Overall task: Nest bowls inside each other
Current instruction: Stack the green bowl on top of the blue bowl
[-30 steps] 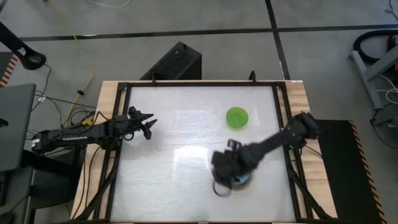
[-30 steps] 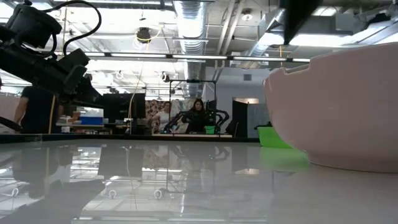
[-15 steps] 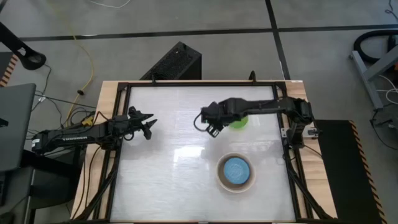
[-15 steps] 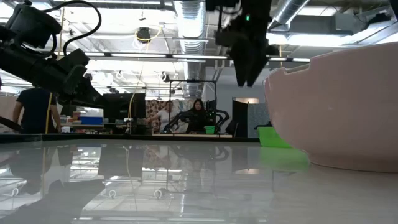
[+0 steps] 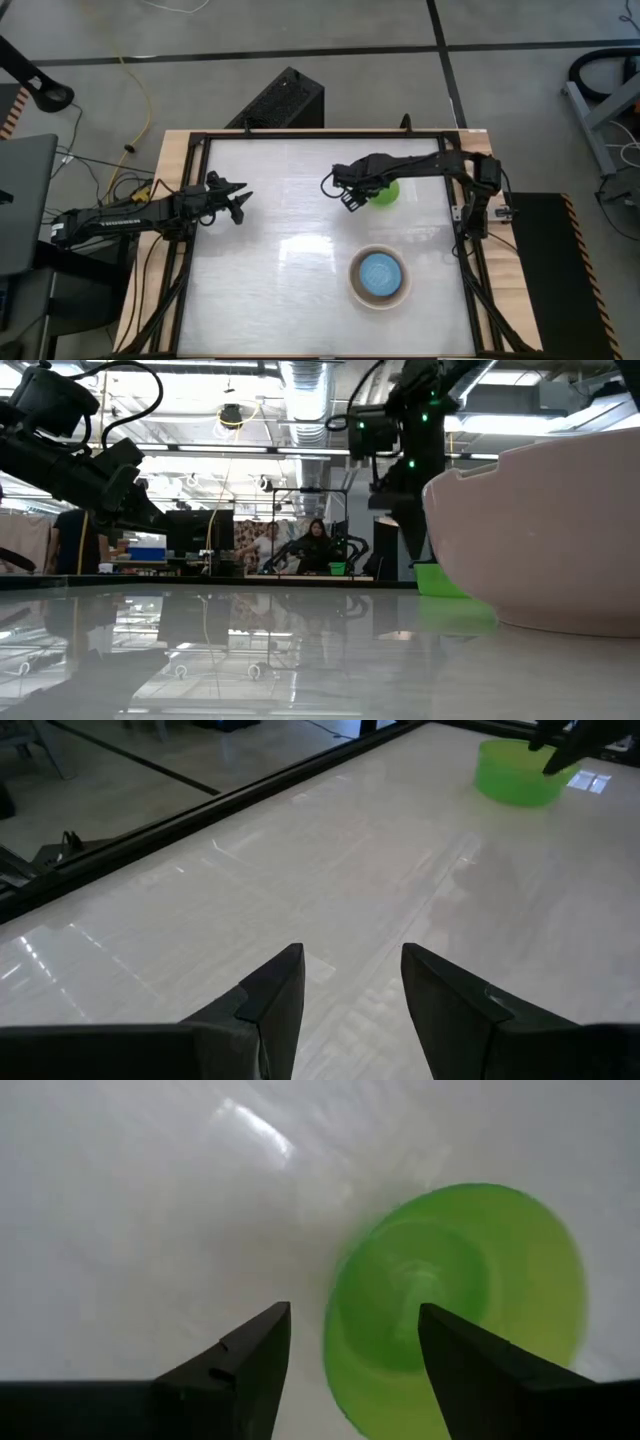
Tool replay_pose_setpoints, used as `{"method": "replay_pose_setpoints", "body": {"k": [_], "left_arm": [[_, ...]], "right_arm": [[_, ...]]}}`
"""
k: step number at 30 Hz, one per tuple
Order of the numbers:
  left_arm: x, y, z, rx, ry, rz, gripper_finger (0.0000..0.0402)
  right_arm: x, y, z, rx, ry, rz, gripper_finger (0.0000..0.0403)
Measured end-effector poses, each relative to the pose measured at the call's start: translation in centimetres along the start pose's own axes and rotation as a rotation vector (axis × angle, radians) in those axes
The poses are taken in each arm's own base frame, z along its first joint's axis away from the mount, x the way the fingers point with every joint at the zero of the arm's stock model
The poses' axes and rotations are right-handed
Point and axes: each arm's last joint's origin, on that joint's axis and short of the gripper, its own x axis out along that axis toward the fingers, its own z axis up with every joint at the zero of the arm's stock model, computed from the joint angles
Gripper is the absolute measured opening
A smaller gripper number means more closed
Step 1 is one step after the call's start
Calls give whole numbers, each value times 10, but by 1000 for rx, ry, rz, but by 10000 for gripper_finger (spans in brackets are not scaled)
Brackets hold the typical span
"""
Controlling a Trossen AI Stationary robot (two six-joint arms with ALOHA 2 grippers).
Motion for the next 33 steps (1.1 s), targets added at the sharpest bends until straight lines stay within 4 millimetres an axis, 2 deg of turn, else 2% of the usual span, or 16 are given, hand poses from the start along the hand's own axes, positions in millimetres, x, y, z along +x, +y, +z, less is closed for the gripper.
{"method": "replay_pose_setpoints", "body": {"k": [6,12,20,26,30,33], "left_arm": [[0,0,0,0,0,0,158],[0,0,0,0,0,0,158],[0,0,0,0,0,0,158],[0,0,0,0,0,0,158],[0,0,0,0,0,0,158],[0,0,0,0,0,0,158]], "right_arm": [[16,-1,-3,13,-11,16,236],[27,-6,-3,45,-22,19,208],[38,-8,-4,60,-13,63,129],[38,-8,-4,52,-11,62,20],[37,-7,-6,42,-7,60,13],[28,-4,-8,14,14,45,7]]}}
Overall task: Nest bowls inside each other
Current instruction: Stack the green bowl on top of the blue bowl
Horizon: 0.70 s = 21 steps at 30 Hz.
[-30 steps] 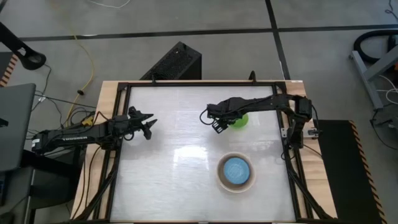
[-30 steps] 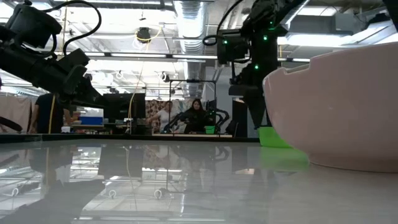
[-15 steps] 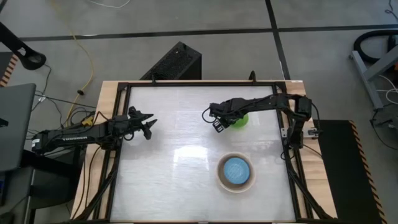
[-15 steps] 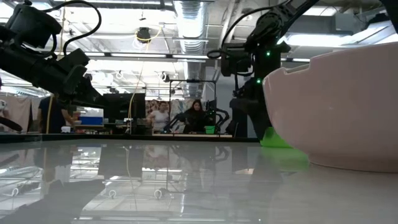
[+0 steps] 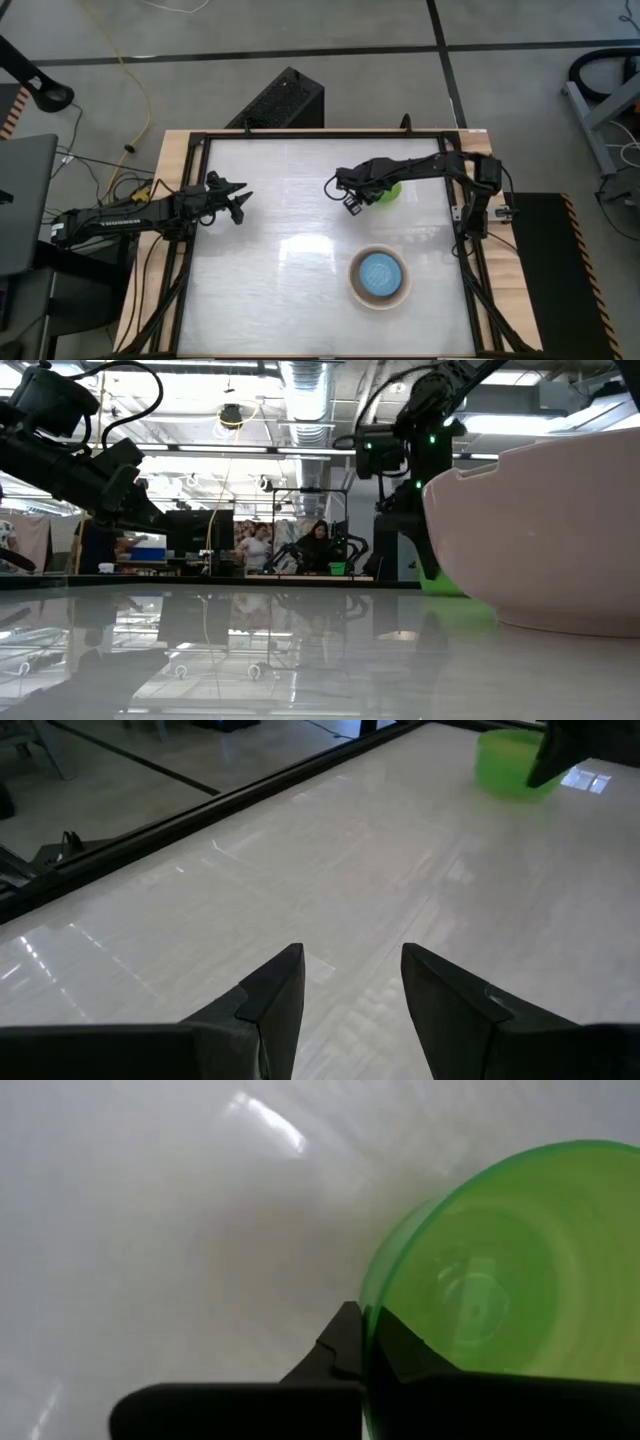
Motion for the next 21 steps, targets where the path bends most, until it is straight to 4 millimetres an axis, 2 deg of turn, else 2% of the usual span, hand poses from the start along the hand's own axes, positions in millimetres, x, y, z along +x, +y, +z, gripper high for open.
{"method": "replay_pose_setpoints", "body": {"k": [5,10,13,17,21], "left_arm": [[0,0,0,0,0,0,158],[0,0,0,0,0,0,158],[0,0,0,0,0,0,158],[0,0,0,0,0,0,158],[0,0,0,0,0,0,158]], "right_arm": [[-38,18,-4,-85,21,-14,5],[-94,52,-21,-188,-36,54,5],[-130,75,-40,-247,-96,138,5],[-172,101,-77,-299,-175,248,5],[-195,119,-125,-348,-182,334,5]]}}
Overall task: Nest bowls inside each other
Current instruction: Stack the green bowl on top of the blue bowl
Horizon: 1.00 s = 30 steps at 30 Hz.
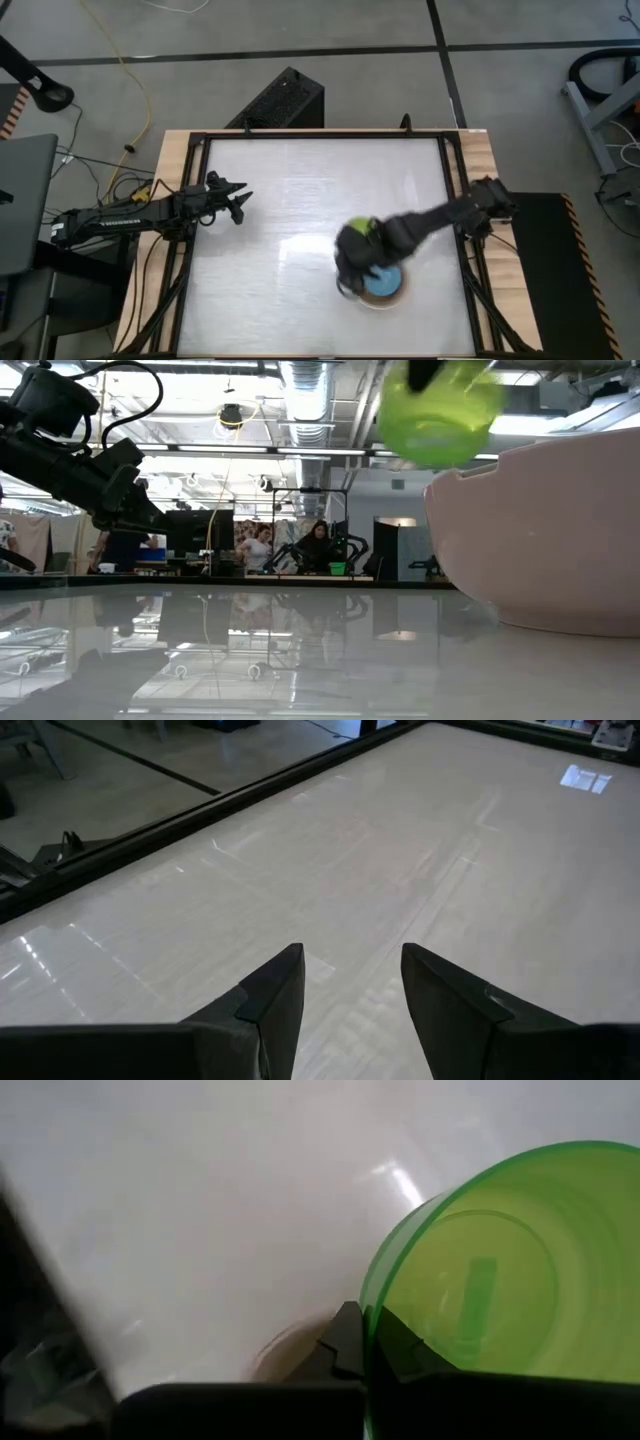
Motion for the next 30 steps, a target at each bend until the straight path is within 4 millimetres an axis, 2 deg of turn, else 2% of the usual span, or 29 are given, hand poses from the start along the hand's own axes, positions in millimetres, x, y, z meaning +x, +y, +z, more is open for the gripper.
{"method": "replay_pose_setpoints", "body": {"k": [7,12,15,20,26,30], "left_arm": [[0,0,0,0,0,0,158],[0,0,0,0,-1,0,158],[0,0,0,0,0,0,158],[0,0,0,0,0,-1,158],[0,0,0,0,0,-2,158],[0,0,0,0,0,-1,158]], "right_arm": [[-17,48,-68,-71,14,73,6],[-20,67,-99,-153,-36,78,6],[-18,71,-105,-169,-56,68,6],[6,77,-104,-181,-22,12,6],[36,76,-105,-200,91,-98,6],[35,72,-106,-202,107,-138,6]]}}
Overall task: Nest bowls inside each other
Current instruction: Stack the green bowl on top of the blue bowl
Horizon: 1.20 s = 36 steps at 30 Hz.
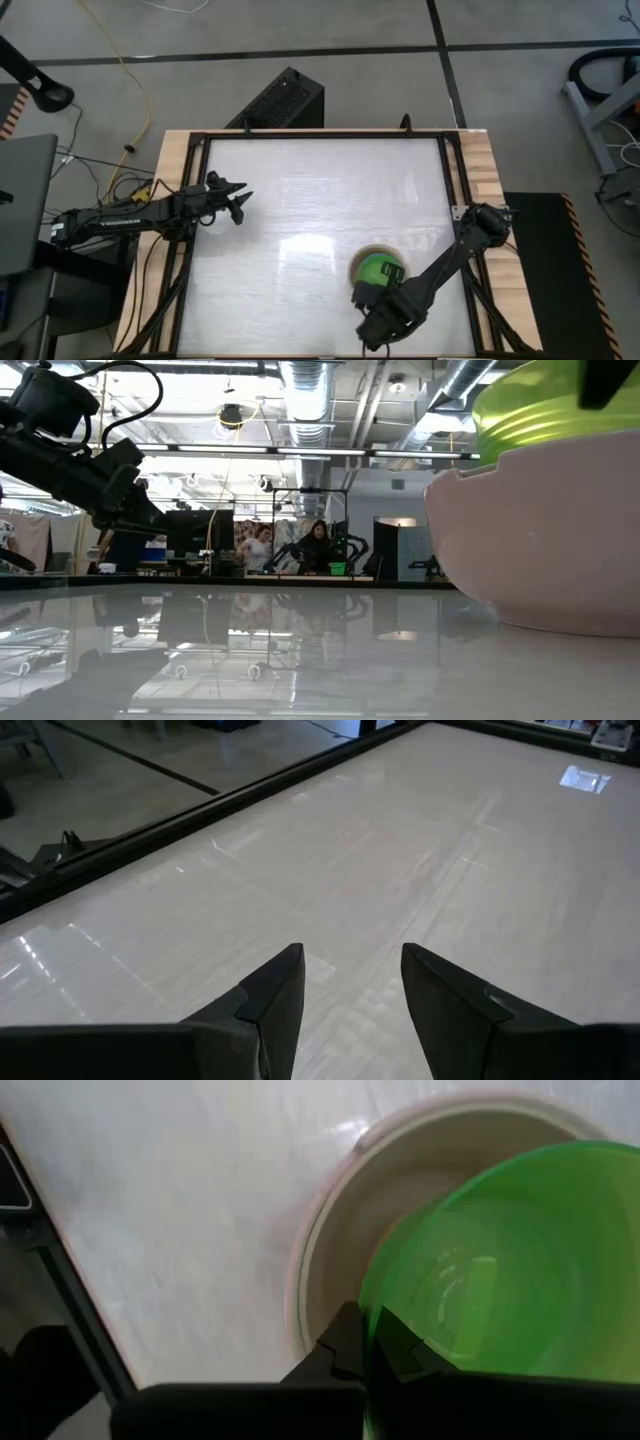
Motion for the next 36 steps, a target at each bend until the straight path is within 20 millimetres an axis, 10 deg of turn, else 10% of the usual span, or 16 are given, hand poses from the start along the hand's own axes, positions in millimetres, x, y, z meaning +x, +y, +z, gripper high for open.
{"method": "replay_pose_setpoints", "body": {"k": [36], "left_arm": [[0,0,0,0,0,1,158]], "right_arm": [[24,-13,6,-26,36,-53,7]]}}
